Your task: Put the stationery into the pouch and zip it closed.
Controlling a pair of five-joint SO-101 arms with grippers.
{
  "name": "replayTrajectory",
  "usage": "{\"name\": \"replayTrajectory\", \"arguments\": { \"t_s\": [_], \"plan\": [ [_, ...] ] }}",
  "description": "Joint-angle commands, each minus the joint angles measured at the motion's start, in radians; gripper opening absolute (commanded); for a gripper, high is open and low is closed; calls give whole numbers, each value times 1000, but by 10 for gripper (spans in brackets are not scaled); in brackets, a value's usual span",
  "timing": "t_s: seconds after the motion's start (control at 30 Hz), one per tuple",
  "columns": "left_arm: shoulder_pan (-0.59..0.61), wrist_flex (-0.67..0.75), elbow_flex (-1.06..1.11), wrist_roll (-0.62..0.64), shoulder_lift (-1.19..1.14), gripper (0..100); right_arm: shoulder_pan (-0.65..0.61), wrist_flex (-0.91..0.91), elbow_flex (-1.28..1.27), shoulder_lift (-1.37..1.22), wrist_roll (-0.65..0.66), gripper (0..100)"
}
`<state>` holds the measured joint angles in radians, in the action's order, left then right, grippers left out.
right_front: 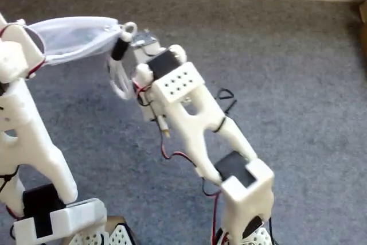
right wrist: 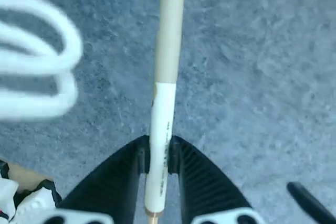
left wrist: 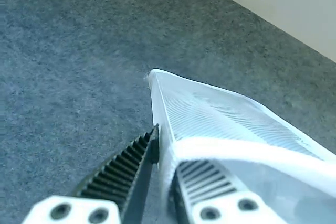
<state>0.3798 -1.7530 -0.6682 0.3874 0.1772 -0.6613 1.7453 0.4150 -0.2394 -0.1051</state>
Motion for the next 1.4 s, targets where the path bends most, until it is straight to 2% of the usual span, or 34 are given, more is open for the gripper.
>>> {"name": "replayTrajectory", "arguments": {
  "t_s": [0.0, 0.13, 0.43, 0.7, 0.8, 0.97, 1.37],
  "plan": [
    [-61, 0, 2, 11, 19, 7, 36, 13, -117, 179, 12, 4],
    [-91, 0, 53, 11, 19, 7, 61, -39, -306, 298, 14, 4],
    [-85, 2, 122, 6, 19, 7, 145, -292, -791, 496, 14, 4],
    [-85, 6, 162, 5, 19, 7, 183, -430, -1043, 591, 14, 4],
    [-85, 6, 179, 5, 19, 7, 182, -455, -1079, 598, 8, 13],
    [-85, 6, 183, 5, 19, 7, 180, -444, -1076, 601, 6, 159],
    [-35, 6, 183, 5, 12, 7, 159, -456, -914, 588, 6, 165]
  ]
}}
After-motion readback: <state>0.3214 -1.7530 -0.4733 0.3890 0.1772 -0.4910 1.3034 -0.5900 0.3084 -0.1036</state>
